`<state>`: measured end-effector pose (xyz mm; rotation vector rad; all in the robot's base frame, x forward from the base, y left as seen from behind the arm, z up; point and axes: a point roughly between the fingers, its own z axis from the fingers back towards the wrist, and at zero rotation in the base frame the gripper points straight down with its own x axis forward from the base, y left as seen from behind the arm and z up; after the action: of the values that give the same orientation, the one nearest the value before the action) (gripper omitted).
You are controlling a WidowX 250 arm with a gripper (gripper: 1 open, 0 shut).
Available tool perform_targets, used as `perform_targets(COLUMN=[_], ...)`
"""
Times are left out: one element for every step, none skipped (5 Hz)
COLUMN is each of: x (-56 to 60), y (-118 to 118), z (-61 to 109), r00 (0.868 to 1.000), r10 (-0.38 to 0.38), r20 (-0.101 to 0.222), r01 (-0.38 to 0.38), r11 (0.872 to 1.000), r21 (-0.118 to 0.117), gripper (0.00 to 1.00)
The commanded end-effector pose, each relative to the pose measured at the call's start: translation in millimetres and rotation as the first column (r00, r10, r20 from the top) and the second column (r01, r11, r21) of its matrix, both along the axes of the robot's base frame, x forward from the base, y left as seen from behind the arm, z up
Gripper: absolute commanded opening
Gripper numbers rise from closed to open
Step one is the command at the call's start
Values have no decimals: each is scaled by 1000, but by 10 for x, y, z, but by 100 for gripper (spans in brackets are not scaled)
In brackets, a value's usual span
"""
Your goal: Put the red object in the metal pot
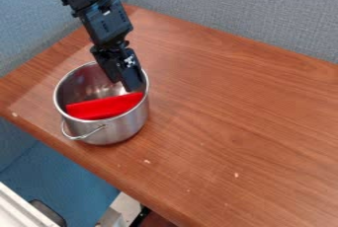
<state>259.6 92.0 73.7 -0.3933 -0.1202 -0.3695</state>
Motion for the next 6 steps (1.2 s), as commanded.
perform_targets(x=[52,49,63,81,101,96], y=[29,-4,-44,-91,-139,-184], z=[37,-23,-122,-195,-250,-229], r00=[1000,1000,999,996,992,993], r10=[-7,-10,34,78,124,110], r20=[20,-4,-24,-32,-33,-36], r01=[7,10,-35,-79,-124,-111], r11=[1000,1000,999,997,992,994], r21=[8,-10,-18,-21,-19,-20], gripper=[100,100,100,100,100,100])
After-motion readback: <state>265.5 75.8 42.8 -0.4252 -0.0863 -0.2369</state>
